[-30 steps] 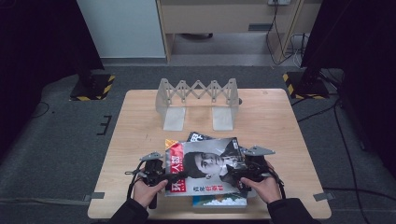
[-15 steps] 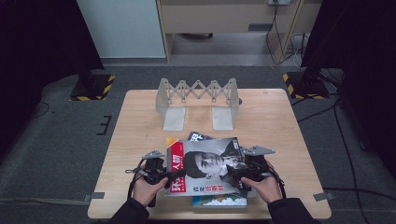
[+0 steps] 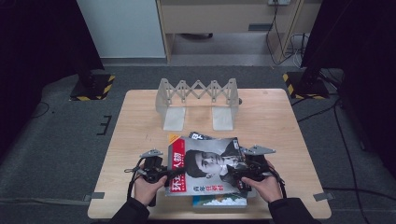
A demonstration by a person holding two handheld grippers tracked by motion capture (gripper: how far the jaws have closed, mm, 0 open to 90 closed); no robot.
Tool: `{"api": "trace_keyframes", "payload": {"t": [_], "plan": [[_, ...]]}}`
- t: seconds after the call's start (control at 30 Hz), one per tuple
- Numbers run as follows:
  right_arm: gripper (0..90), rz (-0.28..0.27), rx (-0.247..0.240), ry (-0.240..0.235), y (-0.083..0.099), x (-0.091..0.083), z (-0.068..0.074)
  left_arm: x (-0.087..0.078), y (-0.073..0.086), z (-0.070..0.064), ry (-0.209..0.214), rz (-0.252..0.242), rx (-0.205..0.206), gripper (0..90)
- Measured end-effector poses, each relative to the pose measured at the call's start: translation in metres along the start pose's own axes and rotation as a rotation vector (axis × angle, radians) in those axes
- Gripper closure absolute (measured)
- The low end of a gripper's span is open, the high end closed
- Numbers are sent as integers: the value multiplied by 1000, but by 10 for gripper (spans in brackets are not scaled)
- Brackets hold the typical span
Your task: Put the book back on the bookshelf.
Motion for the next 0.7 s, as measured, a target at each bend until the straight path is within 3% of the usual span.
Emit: {"api": "trace_keyframes", "payload": {"t": [0.37, 0.63, 0.7], "plan": [[109, -16, 18, -9, -3, -4, -4, -8, -13, -5, 24, -32, -48, 809], [107, -48, 46, 47, -6, -16, -23, -15, -29, -12, 49, -70, -64, 857], [103, -47, 53, 97, -4, -23, -38, -16, -35, -12, 55, -78, -70, 858]]}}
Point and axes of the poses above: each handheld gripper's, and its own axes: x roughly forward along the jaws, y roughly out of its underside, z roughly to its left, the point moved 6 cm from there along x, roughly forward along the jaws, and after that the axes turned 1 degree about -y, right-handed, at the moved point
